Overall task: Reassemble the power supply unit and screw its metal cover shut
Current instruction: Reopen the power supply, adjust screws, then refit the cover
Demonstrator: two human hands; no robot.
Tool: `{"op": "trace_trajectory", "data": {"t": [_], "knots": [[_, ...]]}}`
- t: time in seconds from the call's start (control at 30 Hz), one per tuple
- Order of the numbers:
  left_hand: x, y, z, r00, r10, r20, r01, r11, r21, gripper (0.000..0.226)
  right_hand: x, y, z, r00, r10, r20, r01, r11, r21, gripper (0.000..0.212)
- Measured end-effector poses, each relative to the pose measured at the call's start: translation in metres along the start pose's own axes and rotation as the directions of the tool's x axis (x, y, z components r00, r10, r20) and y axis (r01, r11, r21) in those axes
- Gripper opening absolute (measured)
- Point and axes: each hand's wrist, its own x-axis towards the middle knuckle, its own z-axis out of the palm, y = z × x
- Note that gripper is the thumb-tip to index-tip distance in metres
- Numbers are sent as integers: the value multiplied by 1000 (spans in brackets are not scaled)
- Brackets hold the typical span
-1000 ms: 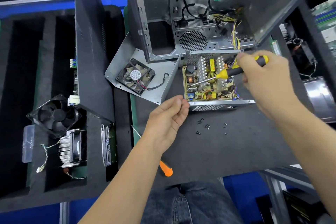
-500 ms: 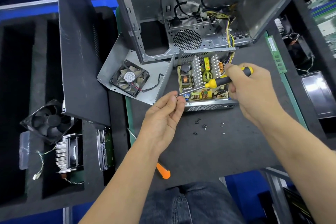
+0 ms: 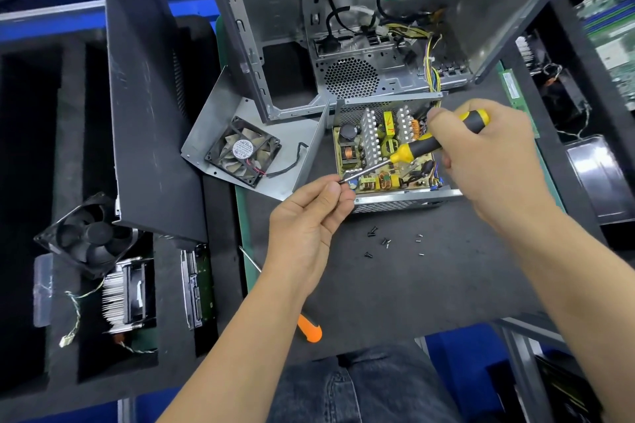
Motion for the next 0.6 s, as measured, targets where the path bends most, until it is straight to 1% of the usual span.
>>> {"op": "trace_trajectory", "data": {"t": [0.17,0.3,0.37,0.43,0.53,0.6], "knots": [[-1,0,3,997,80,16,-82,990,117,14,-3,-12,-5,998,-55,3,55,996,-75,48],[-3,3,5,989,136,55,-145,966,216,14,-1,-19,-7,999,-40,26,41,998,-45,54],[-4,5,6,984,162,69,-174,954,242,14,3,-19,-7,999,9,44,-9,1000,4,54],[-4,8,8,980,188,70,-199,951,235,14,7,-16,-6,996,66,57,-71,993,90,50],[-4,15,14,977,203,59,-210,965,158,15,8,-11,-4,990,125,69,-137,968,211,46],[-4,19,16,977,205,58,-211,969,129,15,7,-8,-3,988,140,59,-150,957,250,45]]}}
